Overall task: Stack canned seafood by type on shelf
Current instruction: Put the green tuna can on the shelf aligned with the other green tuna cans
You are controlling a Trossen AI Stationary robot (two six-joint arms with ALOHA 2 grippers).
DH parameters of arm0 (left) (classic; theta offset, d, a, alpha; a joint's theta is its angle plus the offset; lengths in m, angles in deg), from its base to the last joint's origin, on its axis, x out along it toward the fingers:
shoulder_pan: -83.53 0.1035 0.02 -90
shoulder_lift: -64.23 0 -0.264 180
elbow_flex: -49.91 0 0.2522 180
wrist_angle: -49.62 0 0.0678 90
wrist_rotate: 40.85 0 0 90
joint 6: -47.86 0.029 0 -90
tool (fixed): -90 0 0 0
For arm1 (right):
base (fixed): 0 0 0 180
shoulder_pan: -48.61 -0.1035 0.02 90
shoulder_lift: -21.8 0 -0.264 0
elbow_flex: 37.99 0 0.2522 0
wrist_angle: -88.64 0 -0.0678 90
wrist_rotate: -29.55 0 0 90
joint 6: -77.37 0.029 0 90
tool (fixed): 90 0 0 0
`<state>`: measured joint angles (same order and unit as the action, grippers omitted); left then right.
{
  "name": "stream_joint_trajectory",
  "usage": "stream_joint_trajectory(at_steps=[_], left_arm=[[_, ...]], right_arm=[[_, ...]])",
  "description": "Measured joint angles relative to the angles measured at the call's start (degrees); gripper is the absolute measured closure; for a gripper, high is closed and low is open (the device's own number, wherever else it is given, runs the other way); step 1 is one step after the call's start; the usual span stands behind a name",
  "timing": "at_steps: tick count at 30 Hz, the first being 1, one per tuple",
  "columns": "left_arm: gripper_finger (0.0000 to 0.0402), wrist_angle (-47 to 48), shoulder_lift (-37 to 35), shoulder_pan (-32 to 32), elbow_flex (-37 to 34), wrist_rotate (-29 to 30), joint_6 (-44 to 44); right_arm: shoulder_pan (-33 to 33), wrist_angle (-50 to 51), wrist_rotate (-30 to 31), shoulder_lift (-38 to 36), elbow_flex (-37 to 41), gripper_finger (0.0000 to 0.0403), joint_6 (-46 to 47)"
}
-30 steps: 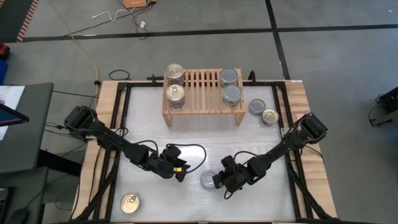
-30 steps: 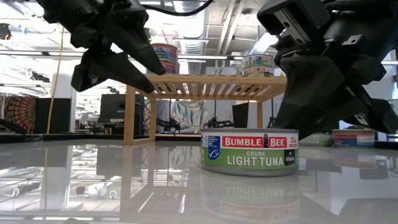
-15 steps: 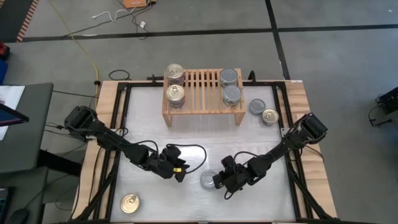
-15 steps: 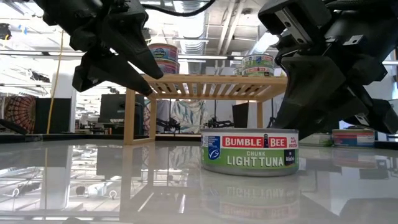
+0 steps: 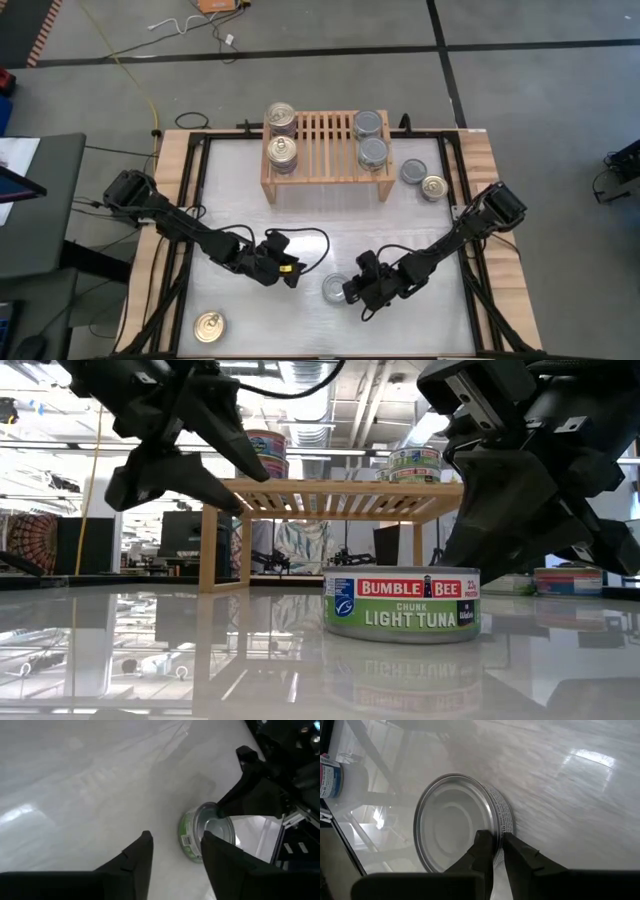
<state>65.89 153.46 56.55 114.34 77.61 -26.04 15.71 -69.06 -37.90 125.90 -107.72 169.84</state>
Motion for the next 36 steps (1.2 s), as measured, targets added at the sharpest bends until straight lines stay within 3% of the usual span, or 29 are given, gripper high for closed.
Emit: stream_joint_trajectory(at_steps=[9,12,17,27,31,36], left_arm=[[0.0123,1.5,0.0,0.0,0.0,-1.4,-2.7],[0.01,-0.1,0.0,0.0,0.0,-2.9,-4.2],[0.0093,-4.6,0.0,-1.9,0.0,-1.9,-6.2],[0.0093,-10.2,0.1,-6.7,0.0,7.8,-10.4],[0.0093,-12.7,3.6,-6.7,0.0,7.5,-14.5],[0.0093,-22.4,12.1,-6.4,0.0,6.2,-18.7]], right_arm=[[-0.1,0.0,0.2,0.0,0.0,0.0333,0.4],[-0.1,0.0,0.6,0.0,0.0,0.0333,0.5],[-0.2,1.2,1.1,0.0,0.0,0.0333,2.6],[-0.5,1.5,2.1,0.1,0.0,0.0333,3.5],[-0.3,1.5,2.1,0.1,0.0,0.0333,3.6],[0.0,1.4,2.0,0.1,0.0,0.0333,3.6]])
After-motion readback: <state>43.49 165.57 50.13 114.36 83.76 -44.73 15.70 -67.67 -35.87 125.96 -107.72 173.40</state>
